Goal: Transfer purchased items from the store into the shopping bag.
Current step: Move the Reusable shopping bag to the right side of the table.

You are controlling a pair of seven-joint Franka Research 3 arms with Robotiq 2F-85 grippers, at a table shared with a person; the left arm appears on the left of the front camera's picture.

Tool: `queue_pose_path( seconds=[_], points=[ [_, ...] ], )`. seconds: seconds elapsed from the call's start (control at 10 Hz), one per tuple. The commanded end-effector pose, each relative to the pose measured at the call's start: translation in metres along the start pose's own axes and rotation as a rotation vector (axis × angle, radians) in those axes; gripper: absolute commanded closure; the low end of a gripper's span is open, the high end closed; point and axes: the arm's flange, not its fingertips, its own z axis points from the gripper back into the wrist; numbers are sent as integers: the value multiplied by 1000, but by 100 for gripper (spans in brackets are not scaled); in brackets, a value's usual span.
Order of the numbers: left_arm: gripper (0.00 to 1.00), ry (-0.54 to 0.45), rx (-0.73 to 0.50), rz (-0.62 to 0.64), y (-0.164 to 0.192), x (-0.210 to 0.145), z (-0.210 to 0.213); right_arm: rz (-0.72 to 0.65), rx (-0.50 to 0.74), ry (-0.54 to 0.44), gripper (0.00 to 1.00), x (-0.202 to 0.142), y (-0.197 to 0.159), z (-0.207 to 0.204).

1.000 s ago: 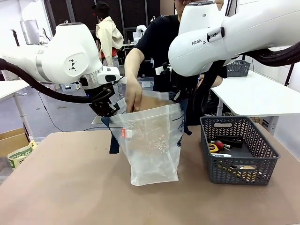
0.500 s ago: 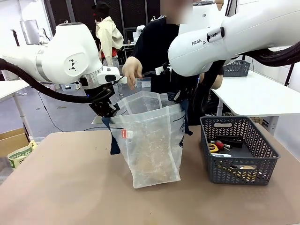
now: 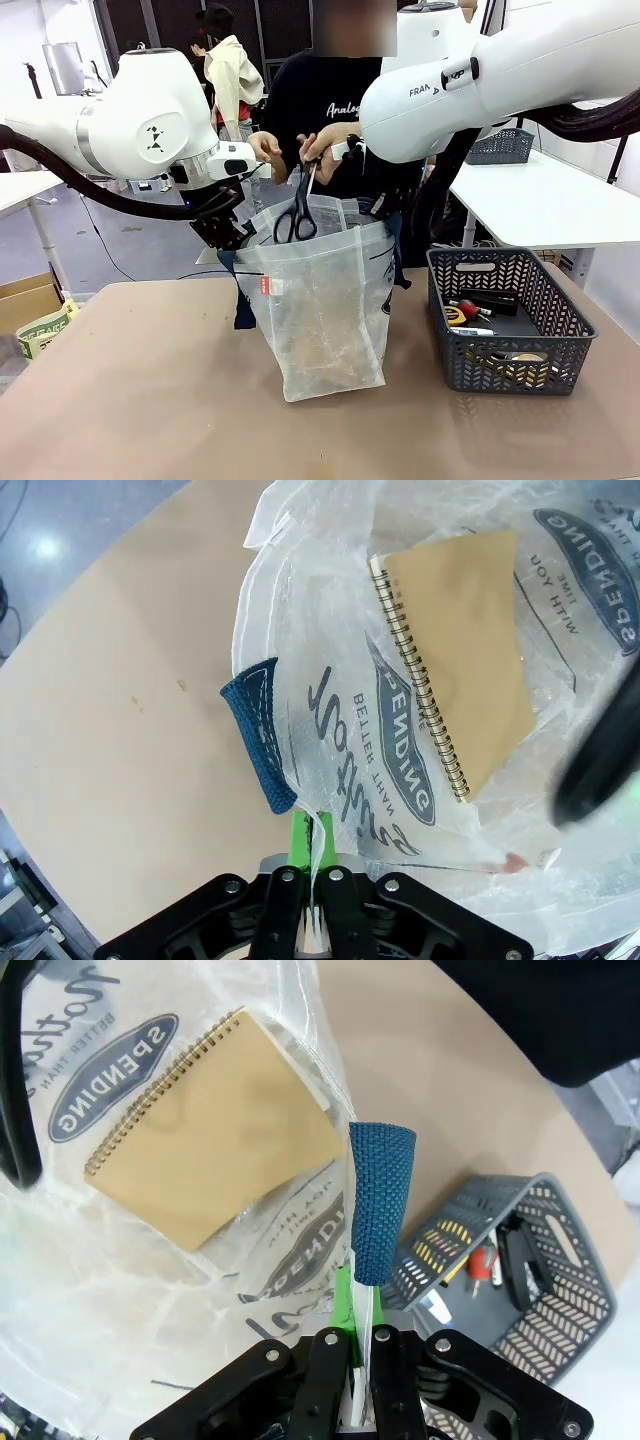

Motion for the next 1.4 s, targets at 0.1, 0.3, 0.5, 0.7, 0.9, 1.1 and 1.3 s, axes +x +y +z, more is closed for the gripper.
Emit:
queue_pose_path(
  seconds=[0.1,0.3,0.5,0.7,0.9,1.1,1.3],
  points=[
    [100,-2,1,3,1,-1,2,-1,-2,-2,100,-1,-1,1],
    [100,-2,1,3,1,-1,2,-1,-2,-2,100,-1,-1,1],
    [100,-2,1,3,1,-1,2,-1,-2,-2,100,-1,-1,1],
    [100,-2,1,3,1,-1,2,-1,-2,-2,100,-1,-1,1],
    [100,-2,1,3,1,-1,2,-1,-2,-2,100,-1,-1,1],
    [100,-2,1,3,1,-1,2,-1,-2,-2,100,-1,-1,1],
    [100,-2,1,3,1,-1,2,-1,-2,-2,100,-1,-1,1]
  ],
)
